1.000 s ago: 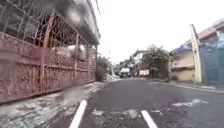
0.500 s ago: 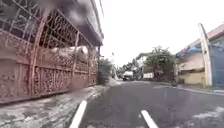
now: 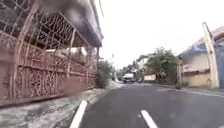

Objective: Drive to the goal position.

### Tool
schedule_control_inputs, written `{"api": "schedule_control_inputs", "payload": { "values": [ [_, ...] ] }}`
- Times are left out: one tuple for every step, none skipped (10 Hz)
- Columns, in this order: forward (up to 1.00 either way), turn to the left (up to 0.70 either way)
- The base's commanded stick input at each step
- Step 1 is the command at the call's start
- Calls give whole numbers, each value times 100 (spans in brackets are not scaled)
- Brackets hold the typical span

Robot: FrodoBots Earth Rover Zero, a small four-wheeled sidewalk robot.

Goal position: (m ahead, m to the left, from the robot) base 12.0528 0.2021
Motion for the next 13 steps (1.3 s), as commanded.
{"api": "schedule_control_inputs", "payload": {
  "values": [
    [85,-33],
    [85,-21],
    [85,0],
    [85,0],
    [85,0],
    [85,0],
    [85,0],
    [85,0],
    [85,0],
    [85,0],
    [85,0],
    [85,0],
    [85,0]
  ]
}}
